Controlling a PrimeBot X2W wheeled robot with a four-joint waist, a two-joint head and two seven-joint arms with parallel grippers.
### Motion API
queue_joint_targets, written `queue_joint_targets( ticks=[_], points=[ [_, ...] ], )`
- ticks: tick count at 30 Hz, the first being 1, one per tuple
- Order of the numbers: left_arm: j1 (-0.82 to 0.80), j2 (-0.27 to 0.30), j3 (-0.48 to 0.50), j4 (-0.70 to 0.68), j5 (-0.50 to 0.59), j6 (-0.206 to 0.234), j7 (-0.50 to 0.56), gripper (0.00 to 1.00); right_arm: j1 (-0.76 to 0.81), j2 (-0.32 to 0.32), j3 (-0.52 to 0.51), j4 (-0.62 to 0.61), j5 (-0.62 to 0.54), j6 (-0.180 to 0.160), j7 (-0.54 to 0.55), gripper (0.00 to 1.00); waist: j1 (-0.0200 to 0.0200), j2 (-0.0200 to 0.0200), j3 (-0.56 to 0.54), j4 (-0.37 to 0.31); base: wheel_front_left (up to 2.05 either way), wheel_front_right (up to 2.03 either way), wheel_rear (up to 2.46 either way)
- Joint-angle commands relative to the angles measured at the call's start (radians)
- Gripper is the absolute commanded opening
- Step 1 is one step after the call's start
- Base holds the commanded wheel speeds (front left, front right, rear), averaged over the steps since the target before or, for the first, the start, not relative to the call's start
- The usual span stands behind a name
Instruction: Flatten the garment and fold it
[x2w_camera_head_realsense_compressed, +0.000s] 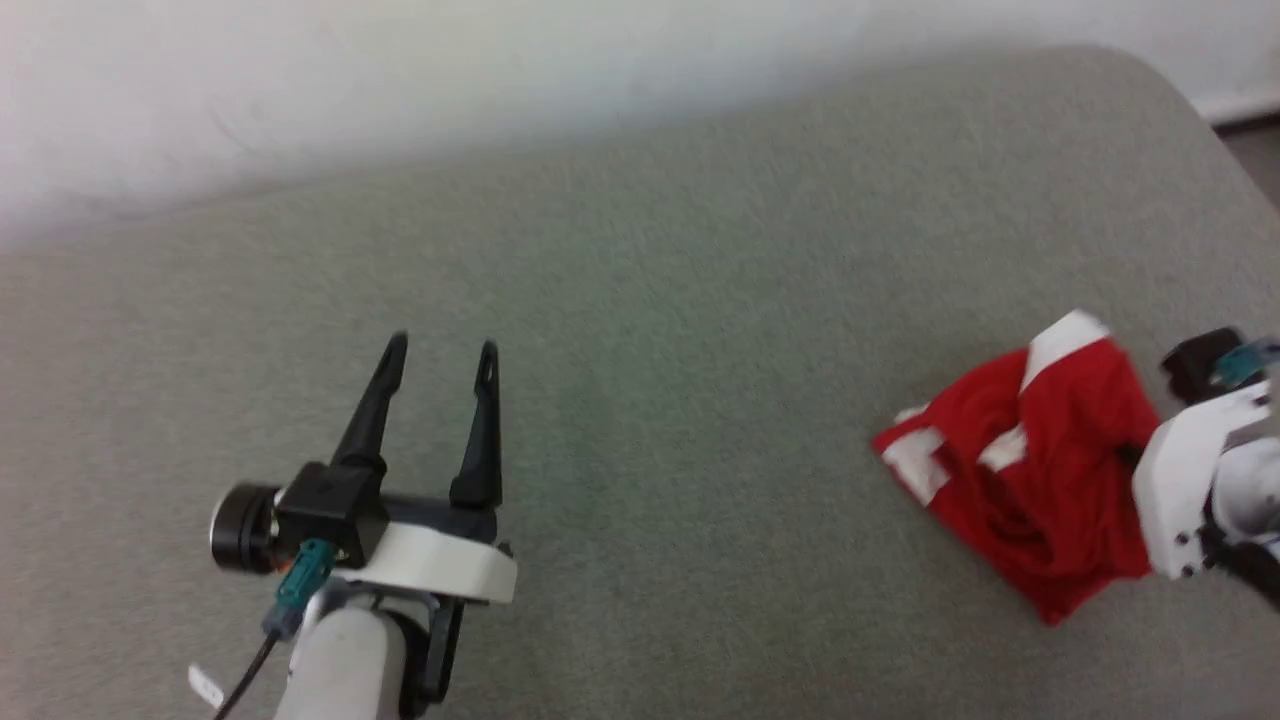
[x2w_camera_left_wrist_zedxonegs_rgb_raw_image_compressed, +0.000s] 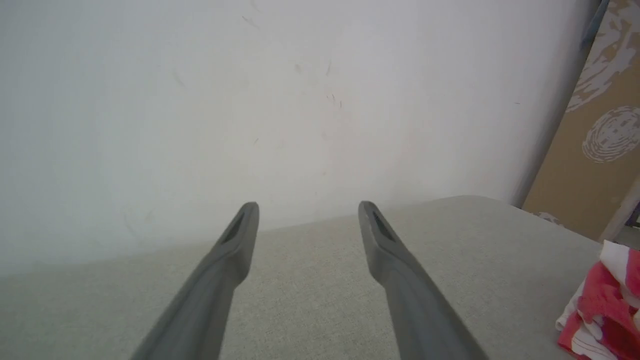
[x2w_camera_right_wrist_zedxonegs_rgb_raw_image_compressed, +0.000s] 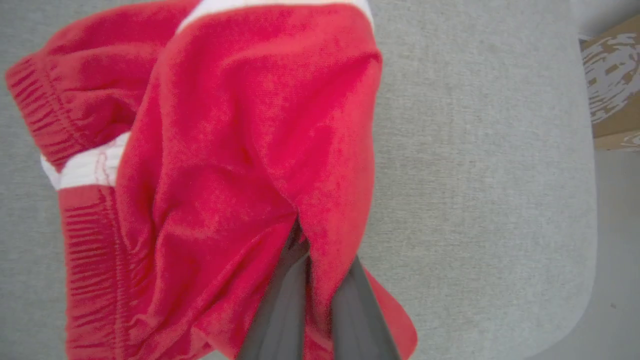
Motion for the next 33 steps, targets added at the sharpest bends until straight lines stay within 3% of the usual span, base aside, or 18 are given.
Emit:
queue_joint_targets(
  ticks=[1, 8, 14, 15, 16, 20, 26, 30, 33],
  points=[
    [-0.035, 0.014, -0.01, -0.007, 0.016, -0.011, -0.005, 1.0, -0.039, -0.01, -0.009, 0.042, -0.009, -0.001, -0.049, 0.0, -0.0001, -0.0001, 0.194, -0.12, 0.0, 0.0, 0.0],
    [-0.131, 0.038, -0.041, -0.032, 0.05, -0.028, 0.001, 1.0, -0.163, -0.026, -0.086, 0.252, -0.031, -0.001, -0.237, 0.0, -0.0001, -0.0001, 0.308, -0.123, 0.0, 0.0, 0.0],
    [-0.141, 0.048, -0.03, -0.038, 0.049, -0.015, 0.004, 1.0, -0.223, -0.007, -0.146, 0.396, -0.058, -0.001, -0.328, 0.0, -0.0001, -0.0001, 0.33, -0.115, 0.0, 0.0, 0.0],
    [-0.139, 0.05, -0.028, -0.037, 0.048, -0.013, 0.004, 1.0, -0.231, 0.002, -0.154, 0.423, -0.064, -0.001, -0.343, 0.35, -0.0001, -0.0001, 0.33, -0.114, 0.0, 0.0, 0.0],
    [-0.136, 0.051, -0.027, -0.036, 0.047, -0.011, 0.004, 1.0, -0.239, 0.01, -0.163, 0.445, -0.069, -0.001, -0.365, 1.0, -0.0001, -0.0001, 0.327, -0.112, 0.0, 0.0, 0.0],
    [-0.121, 0.049, -0.02, -0.031, 0.036, -0.001, 0.002, 1.0, -0.255, 0.019, -0.184, 0.512, -0.127, -0.001, -0.5, 1.0, -0.0001, -0.0001, 0.297, -0.106, 0.0, 0.0, 0.0],
    [-0.095, 0.035, -0.023, -0.007, 0.011, 0.007, -0.002, 1.0, -0.241, -0.043, -0.259, 0.587, -0.307, -0.001, -0.752, 1.0, -0.0001, -0.0001, 0.208, -0.081, 0.0, 0.0, 0.0],
    [-0.064, 0.022, -0.026, 0.019, -0.011, 0.015, -0.004, 1.0, -0.187, -0.047, -0.325, 0.566, -0.388, -0.001, -0.792, 1.0, -0.0001, -0.0001, 0.128, -0.048, 0.0, 0.0, 0.0],
    [-0.034, 0.014, -0.019, 0.024, -0.028, 0.025, -0.004, 1.0, -0.122, -0.015, -0.364, 0.475, -0.429, -0.001, -0.797, 1.0, -0.0001, -0.0001, 0.073, -0.022, 0.0, 0.0, 0.0]
  ],
)
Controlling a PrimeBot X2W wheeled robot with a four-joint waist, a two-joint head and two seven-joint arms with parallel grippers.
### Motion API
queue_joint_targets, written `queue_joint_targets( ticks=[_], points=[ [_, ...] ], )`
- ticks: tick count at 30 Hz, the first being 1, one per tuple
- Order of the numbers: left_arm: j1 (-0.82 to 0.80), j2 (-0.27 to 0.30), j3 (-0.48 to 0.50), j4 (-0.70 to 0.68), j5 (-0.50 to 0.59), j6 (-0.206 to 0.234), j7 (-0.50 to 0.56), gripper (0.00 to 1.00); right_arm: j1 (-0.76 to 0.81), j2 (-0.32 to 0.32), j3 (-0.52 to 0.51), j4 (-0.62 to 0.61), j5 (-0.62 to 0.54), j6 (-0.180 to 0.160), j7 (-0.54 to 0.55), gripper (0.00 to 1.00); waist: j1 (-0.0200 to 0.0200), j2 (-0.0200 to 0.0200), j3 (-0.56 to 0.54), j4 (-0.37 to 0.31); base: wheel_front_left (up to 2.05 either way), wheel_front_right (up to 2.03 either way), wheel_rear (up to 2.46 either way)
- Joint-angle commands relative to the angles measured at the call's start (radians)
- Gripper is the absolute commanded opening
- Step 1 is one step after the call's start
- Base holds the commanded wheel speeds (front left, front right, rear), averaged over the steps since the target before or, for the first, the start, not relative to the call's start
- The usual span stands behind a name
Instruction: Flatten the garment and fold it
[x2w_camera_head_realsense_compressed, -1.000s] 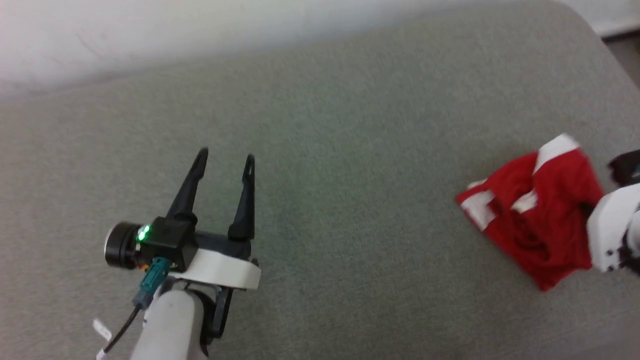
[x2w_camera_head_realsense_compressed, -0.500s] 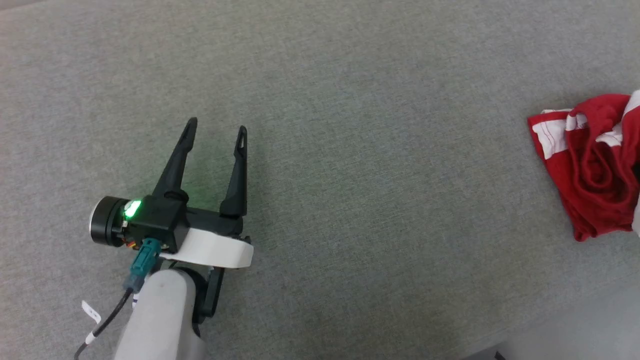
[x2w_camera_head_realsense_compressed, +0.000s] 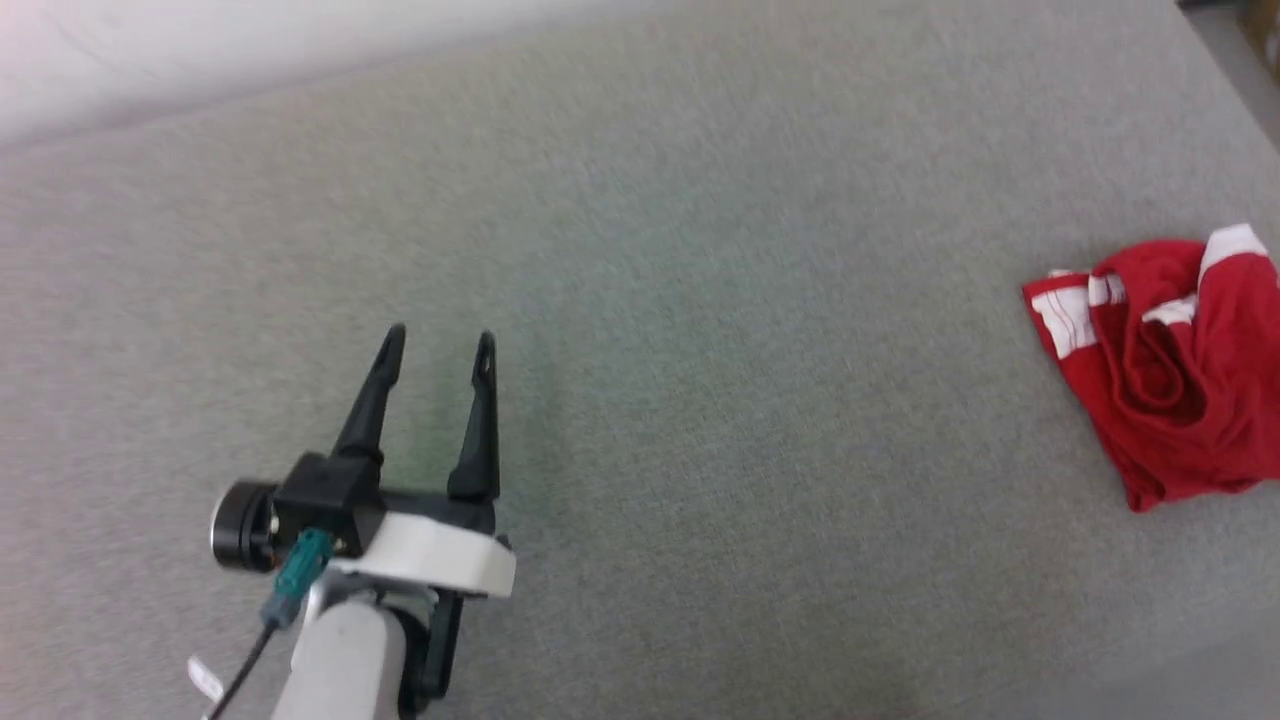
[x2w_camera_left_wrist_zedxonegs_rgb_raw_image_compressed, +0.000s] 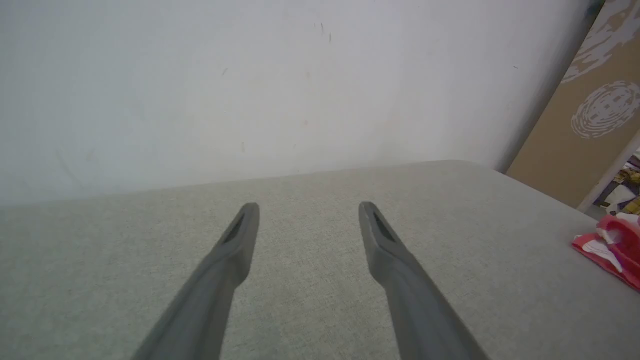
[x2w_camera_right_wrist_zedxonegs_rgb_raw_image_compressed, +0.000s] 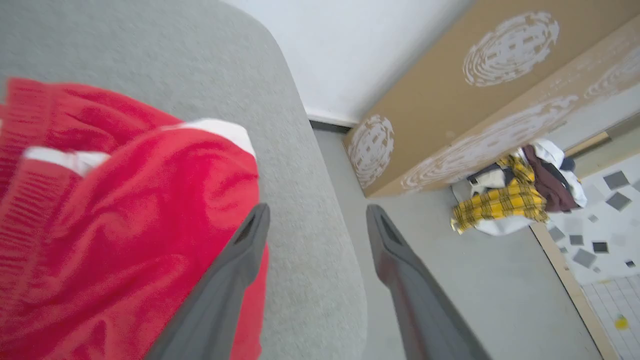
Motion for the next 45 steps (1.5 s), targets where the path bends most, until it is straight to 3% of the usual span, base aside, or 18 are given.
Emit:
queue_joint_targets(
  ticks=[1, 9, 17, 26, 38, 39, 45],
  points=[
    [0.018, -0.003, 0.005, 0.002, -0.008, 0.008, -0.004, 1.0, 0.023, 0.027, -0.009, -0.043, -0.011, -0.001, -0.005, 1.0, 0.0003, 0.0, -0.101, 0.066, 0.0, 0.0, 0.0],
    [0.092, -0.01, 0.045, 0.004, -0.029, 0.023, -0.005, 1.0, 0.236, 0.212, -0.045, -0.416, -0.018, -0.001, 0.017, 1.0, 0.0003, 0.0, -0.19, 0.157, 0.0, 0.0, 0.0],
    [0.114, 0.01, 0.098, 0.027, -0.031, 0.021, -0.005, 1.0, 0.328, 0.365, 0.01, -0.672, 0.046, -0.001, 0.087, 1.0, 0.0003, 0.0, -0.233, 0.248, 0.0, 0.0, 0.0],
    [0.186, 0.043, 0.154, 0.076, -0.049, 0.007, -0.005, 1.0, 0.475, 0.501, 0.008, -0.831, 0.075, -0.001, 0.106, 1.0, 0.0003, 0.0, -0.28, 0.268, 0.0, 0.0, 0.0],
    [0.23, 0.079, 0.15, 0.152, -0.072, -0.034, -0.004, 1.0, 0.595, 0.547, 0.012, -0.901, 0.069, -0.001, 0.143, 1.0, 0.0003, 0.0, -0.29, 0.277, 0.0, 0.0, 0.0],
    [0.231, 0.075, 0.148, 0.152, -0.066, -0.031, 0.0, 0.0, 0.586, 0.544, 0.011, -0.895, 0.072, 0.0, 0.142, 0.0, 0.0003, 0.0, -0.29, 0.277, 0.0, 0.0, 0.0],
    [0.23, 0.071, 0.148, 0.145, -0.061, -0.03, 0.009, 0.0, 0.584, 0.544, 0.011, -0.894, 0.067, 0.0, 0.145, 0.0, 0.0003, 0.0, -0.291, 0.278, 0.0, 0.0, 0.0]
  ],
)
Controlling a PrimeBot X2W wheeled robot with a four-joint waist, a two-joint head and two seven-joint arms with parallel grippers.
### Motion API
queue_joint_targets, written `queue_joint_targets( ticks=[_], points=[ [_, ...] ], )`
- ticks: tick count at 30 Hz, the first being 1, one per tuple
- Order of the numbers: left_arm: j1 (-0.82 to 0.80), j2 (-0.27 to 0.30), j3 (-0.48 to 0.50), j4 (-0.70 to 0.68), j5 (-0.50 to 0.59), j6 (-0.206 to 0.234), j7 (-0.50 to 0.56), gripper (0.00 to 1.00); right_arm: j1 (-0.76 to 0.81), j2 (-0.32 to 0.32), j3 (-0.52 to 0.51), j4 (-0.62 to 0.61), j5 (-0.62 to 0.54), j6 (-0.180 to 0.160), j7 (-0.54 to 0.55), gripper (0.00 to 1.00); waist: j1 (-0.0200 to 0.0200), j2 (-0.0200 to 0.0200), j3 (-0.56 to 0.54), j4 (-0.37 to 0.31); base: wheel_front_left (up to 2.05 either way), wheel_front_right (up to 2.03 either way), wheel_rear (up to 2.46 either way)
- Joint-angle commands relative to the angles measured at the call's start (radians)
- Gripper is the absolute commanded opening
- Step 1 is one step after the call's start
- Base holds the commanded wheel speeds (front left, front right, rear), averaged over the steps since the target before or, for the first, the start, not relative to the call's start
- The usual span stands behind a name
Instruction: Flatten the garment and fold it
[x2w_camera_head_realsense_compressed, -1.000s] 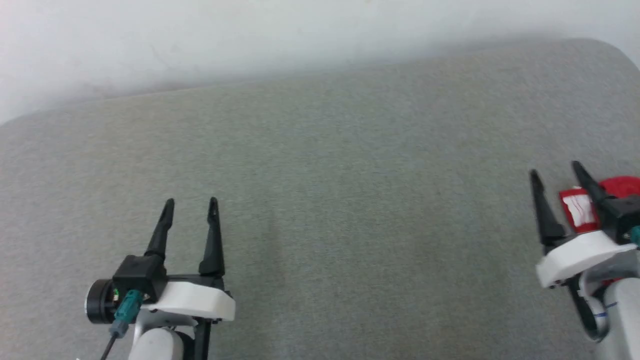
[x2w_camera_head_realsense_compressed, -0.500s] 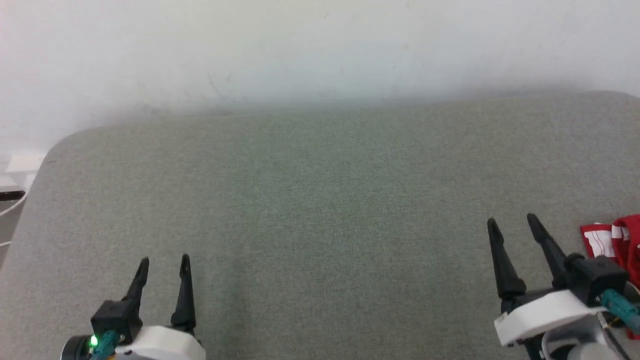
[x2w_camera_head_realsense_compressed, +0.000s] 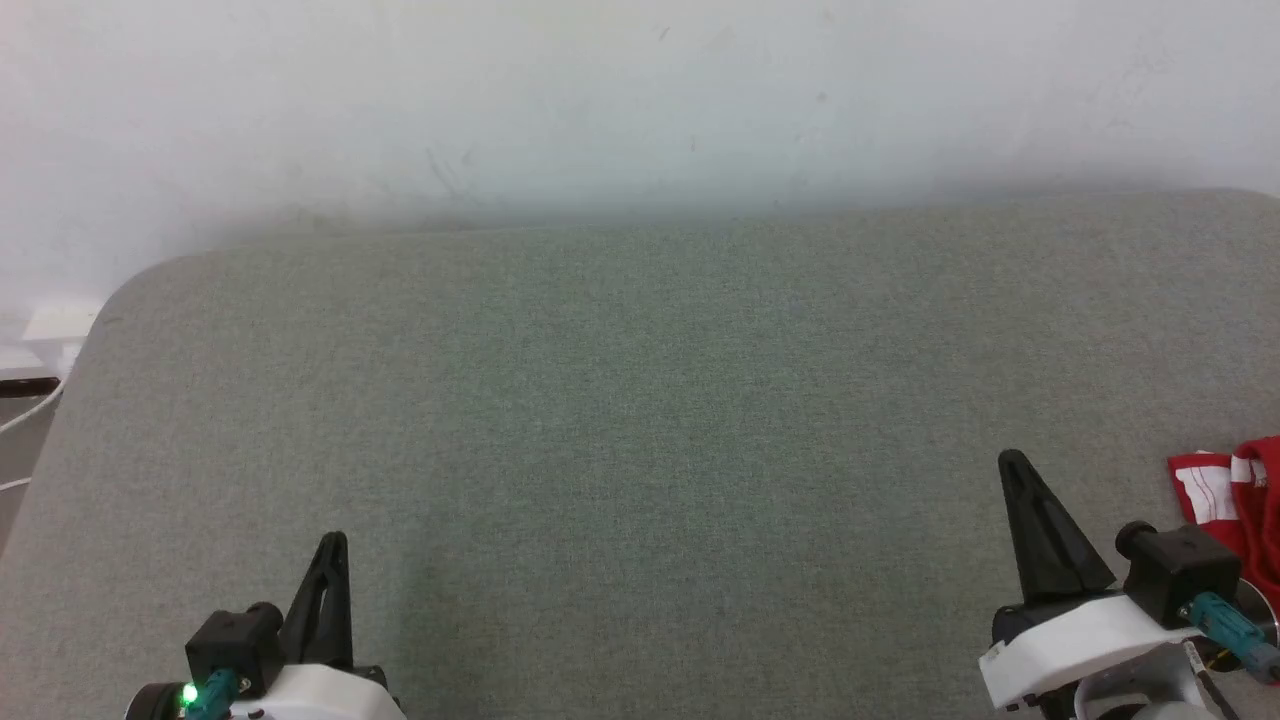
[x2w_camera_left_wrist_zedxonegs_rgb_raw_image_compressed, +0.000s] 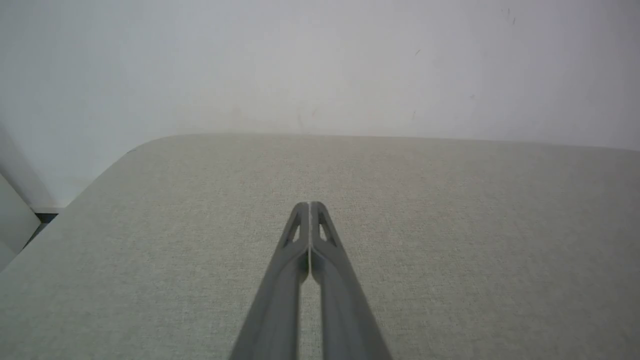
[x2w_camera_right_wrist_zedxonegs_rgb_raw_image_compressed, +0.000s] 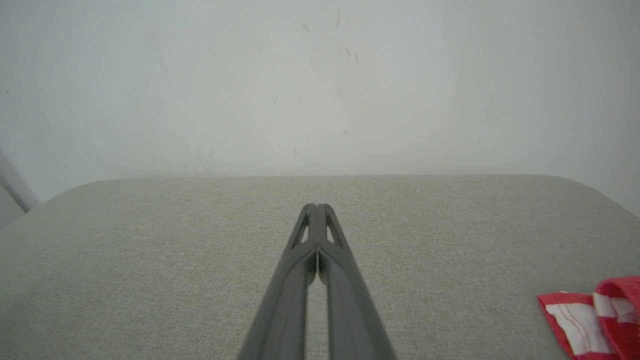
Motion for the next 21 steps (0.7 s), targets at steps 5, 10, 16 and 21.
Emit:
queue_joint_targets(
  ticks=[5, 10, 16, 21],
  points=[
    [-0.003, -0.006, -0.001, -0.013, 0.013, 0.002, 0.015, 0.0, -0.004, 0.002, 0.0, -0.001, -0.011, 0.0, 0.008, 0.0, -0.0001, 0.0, -0.001, 0.001, 0.0, 0.0, 0.0],
    [-0.005, -0.011, -0.001, -0.022, 0.021, 0.003, 0.025, 0.0, -0.006, 0.002, 0.0, -0.001, -0.017, 0.0, 0.012, 0.0, -0.0001, 0.0, -0.002, 0.002, 0.0, 0.0, 0.0],
    [-0.008, -0.015, -0.001, -0.031, 0.029, 0.004, 0.035, 0.0, -0.009, 0.002, 0.0, -0.002, -0.023, 0.0, 0.017, 0.0, -0.0001, 0.0, -0.003, 0.003, 0.0, 0.0, 0.0],
    [-0.01, -0.019, -0.001, -0.04, 0.036, 0.005, 0.046, 0.0, -0.011, 0.003, 0.0, -0.002, -0.029, 0.0, 0.022, 0.0, -0.0001, 0.0, -0.004, 0.003, 0.0, 0.0, 0.0]
  ],
)
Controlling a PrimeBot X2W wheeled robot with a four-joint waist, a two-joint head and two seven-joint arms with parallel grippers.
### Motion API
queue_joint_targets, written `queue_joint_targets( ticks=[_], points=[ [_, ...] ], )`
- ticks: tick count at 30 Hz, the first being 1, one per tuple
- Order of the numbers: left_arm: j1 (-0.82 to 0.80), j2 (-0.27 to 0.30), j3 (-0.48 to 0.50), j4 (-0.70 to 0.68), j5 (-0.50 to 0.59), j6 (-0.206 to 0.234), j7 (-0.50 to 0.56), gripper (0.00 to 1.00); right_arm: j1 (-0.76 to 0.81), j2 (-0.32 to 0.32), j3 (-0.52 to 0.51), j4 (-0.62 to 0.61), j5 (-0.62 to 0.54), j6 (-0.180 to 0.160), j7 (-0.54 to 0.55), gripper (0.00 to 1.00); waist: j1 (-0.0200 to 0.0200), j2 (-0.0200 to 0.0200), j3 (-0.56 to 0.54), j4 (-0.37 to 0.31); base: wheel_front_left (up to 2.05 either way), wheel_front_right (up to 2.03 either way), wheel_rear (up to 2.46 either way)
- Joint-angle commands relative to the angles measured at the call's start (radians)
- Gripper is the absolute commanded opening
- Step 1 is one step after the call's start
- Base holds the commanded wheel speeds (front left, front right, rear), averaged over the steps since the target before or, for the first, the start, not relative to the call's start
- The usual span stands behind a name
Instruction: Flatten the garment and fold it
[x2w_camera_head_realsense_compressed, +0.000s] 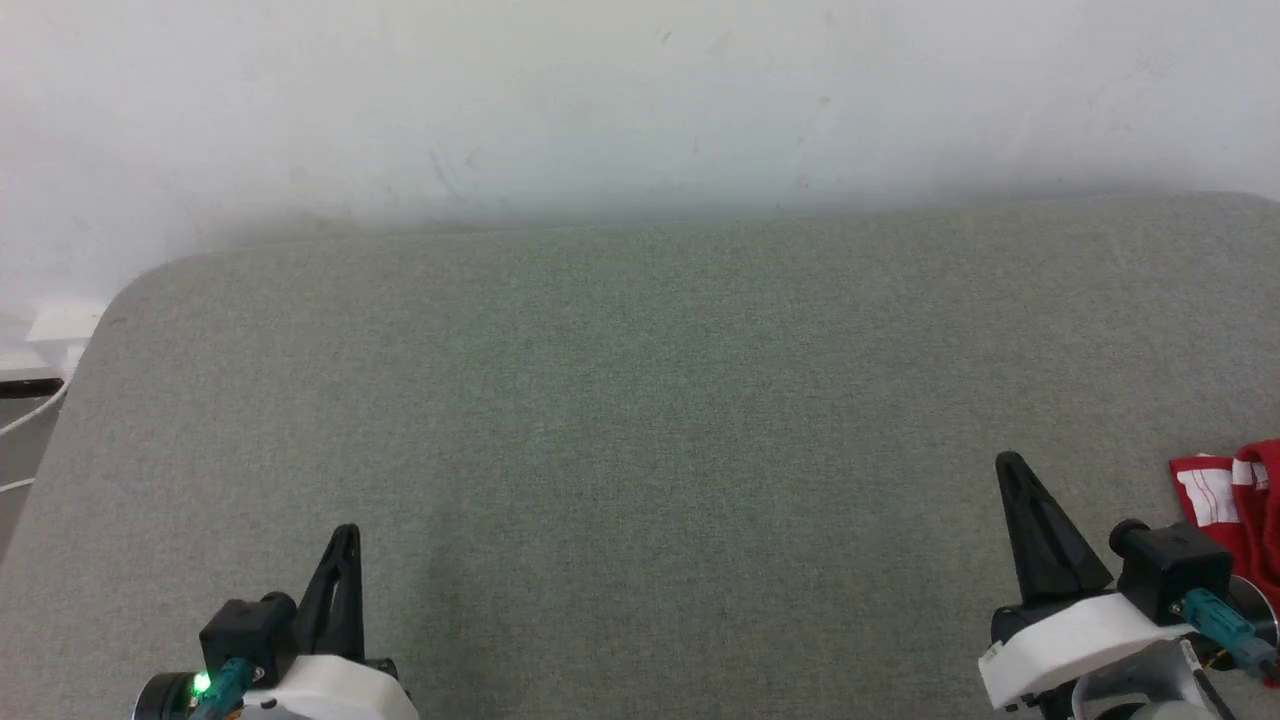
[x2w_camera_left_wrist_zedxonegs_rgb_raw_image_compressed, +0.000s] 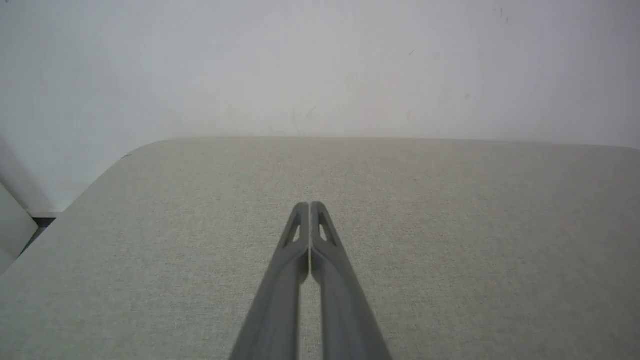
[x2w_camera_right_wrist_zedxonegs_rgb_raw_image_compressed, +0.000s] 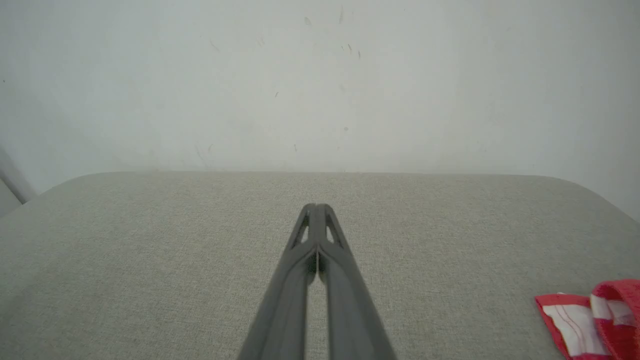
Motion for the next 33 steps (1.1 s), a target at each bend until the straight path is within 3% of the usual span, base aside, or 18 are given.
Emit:
queue_joint_targets(
  ticks=[1, 33],
  points=[
    [-0.009, -0.003, 0.0, -0.008, 0.011, 0.005, 0.005, 0.0, -0.01, 0.003, 0.0, -0.002, -0.009, 0.0, 0.005, 0.0, 0.0, 0.0, 0.0, 0.0, 0.0, 0.0, 0.0],
    [-0.022, -0.029, -0.002, -0.065, 0.06, 0.011, 0.07, 0.0, -0.024, 0.006, -0.001, -0.003, -0.047, 0.0, 0.034, 0.0, -0.0001, 0.0, -0.007, 0.005, 0.0, 0.0, 0.0]
  ],
)
